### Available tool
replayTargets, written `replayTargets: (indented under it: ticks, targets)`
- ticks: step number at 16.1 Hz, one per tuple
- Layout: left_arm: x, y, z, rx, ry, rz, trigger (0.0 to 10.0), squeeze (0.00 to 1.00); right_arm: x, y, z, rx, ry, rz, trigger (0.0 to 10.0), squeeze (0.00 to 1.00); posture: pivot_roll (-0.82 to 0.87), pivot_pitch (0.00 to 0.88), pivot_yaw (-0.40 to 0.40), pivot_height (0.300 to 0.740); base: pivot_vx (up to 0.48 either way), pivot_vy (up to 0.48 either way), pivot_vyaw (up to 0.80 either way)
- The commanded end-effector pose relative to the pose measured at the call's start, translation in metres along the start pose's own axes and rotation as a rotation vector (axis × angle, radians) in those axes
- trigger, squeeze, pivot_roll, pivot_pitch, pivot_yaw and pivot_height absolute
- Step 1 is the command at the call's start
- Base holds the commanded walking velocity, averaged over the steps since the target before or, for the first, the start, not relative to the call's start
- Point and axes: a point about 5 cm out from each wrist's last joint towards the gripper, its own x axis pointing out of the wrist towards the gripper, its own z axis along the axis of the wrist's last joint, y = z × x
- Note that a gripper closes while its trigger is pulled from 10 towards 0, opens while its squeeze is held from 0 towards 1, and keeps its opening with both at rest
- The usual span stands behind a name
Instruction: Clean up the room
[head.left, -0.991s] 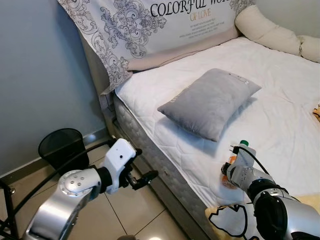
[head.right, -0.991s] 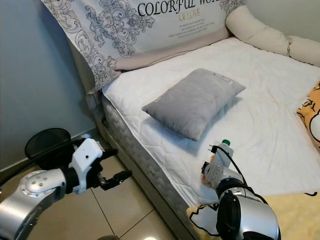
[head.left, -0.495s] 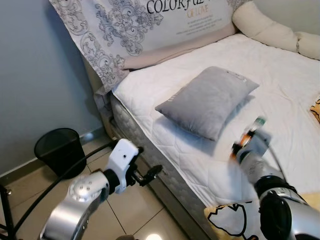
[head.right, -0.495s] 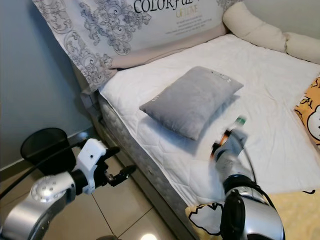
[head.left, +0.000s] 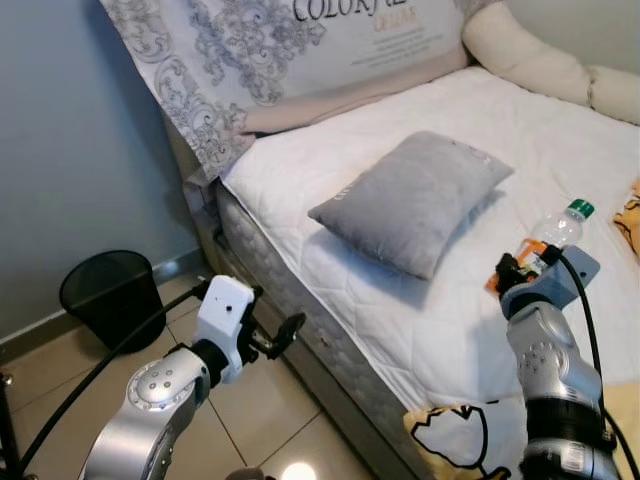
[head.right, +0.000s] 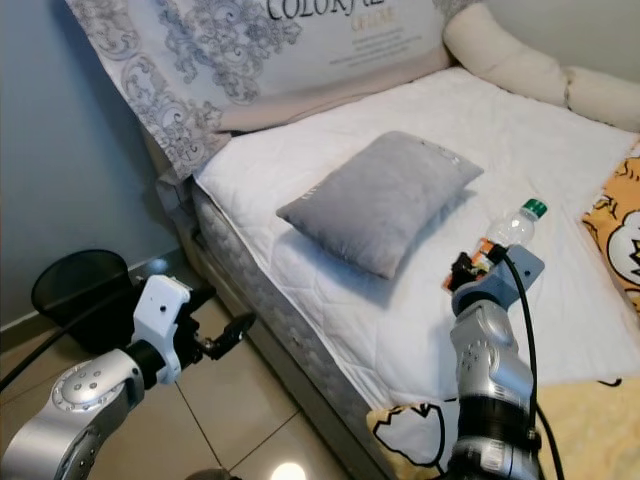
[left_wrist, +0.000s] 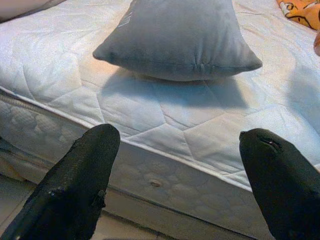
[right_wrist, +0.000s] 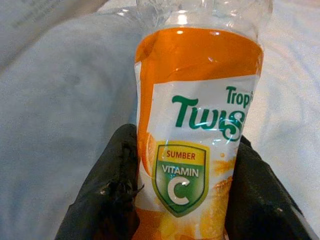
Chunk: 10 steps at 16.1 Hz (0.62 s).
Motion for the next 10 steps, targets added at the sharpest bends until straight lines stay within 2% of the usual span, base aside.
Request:
replayTargets:
  ticks: [1, 3, 5, 6, 10]
  targets:
    - [0.001, 0.002, 0.000, 0.000, 0.001, 0.003, 10.0, 0.00, -0.004, 0.005, 0.010, 0.032, -0.034, 0.032, 10.0, 0.00, 0.05, 0.000, -0.011, 0.740, 0.000, 0.000, 0.00]
    - [0.002, 0.001, 0.000, -0.005, -0.001, -0.008, 10.0, 0.00, -0.015, 0.021, 0.015, 0.035, -0.044, 0.123, 10.0, 0.00, 0.03, 0.000, 0.006, 0.740, 0.000, 0.000, 0.00]
    - [0.003, 0.002, -0.002, -0.004, -0.001, 0.009, 10.0, 0.00, -0.022, 0.040, 0.019, -0.075, -0.072, 0.202, 10.0, 0.00, 0.02, 0.000, 0.008, 0.740, 0.000, 0.000, 0.00]
    - [0.005, 0.001, 0.000, -0.016, -0.022, 0.036, 10.0, 0.00, -0.029, 0.059, 0.026, -0.130, -0.184, 0.297, 10.0, 0.00, 0.03, 0.000, -0.007, 0.740, 0.000, 0.000, 0.00]
    - [0.003, 0.001, -0.002, -0.018, -0.018, 0.051, 10.0, 0.00, -0.040, 0.069, 0.018, -0.190, -0.197, 0.344, 10.0, 0.00, 0.03, 0.000, -0.021, 0.740, 0.000, 0.000, 0.00]
